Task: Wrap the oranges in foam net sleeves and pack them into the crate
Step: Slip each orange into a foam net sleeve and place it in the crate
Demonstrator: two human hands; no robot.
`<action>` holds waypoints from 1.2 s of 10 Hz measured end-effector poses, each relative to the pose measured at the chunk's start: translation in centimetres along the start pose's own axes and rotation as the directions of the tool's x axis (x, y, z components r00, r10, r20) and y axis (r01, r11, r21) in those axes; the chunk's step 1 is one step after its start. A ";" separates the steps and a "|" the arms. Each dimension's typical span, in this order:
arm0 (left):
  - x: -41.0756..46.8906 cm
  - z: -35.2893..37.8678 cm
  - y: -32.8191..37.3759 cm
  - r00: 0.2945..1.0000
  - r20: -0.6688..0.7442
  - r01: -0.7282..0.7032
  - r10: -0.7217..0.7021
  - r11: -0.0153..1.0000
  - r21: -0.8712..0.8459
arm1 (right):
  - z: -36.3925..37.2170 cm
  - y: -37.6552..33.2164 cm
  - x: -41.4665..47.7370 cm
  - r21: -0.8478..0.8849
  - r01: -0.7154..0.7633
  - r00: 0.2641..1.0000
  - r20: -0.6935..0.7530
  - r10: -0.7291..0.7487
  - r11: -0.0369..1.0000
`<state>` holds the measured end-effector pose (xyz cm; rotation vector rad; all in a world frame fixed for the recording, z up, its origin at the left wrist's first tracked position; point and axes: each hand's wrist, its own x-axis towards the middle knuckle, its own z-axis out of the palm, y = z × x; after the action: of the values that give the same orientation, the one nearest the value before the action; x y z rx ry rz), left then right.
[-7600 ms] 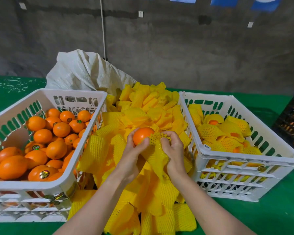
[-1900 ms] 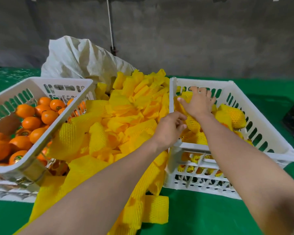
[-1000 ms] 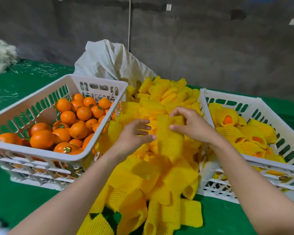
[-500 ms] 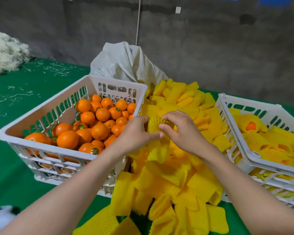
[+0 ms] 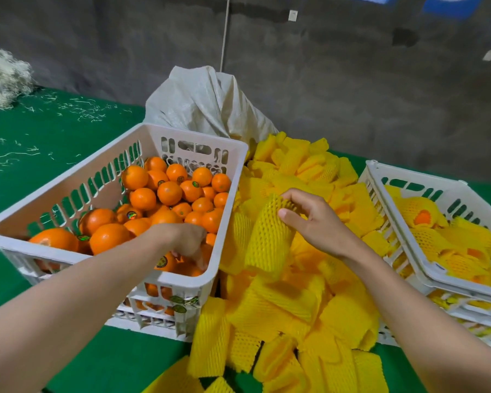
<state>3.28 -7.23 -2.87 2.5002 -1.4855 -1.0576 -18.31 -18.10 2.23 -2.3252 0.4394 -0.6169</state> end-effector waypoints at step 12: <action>-4.0 4.9 13.7 0.919 -0.393 -0.394 0.029 0.104 -0.913 | -1.7 -0.6 -5.5 0.629 -0.148 0.983 0.008 0.184 0.763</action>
<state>-11.14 -10.00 0.49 1.2489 -0.5451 -1.0103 -23.67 -16.06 2.06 -1.6095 0.3843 -0.6242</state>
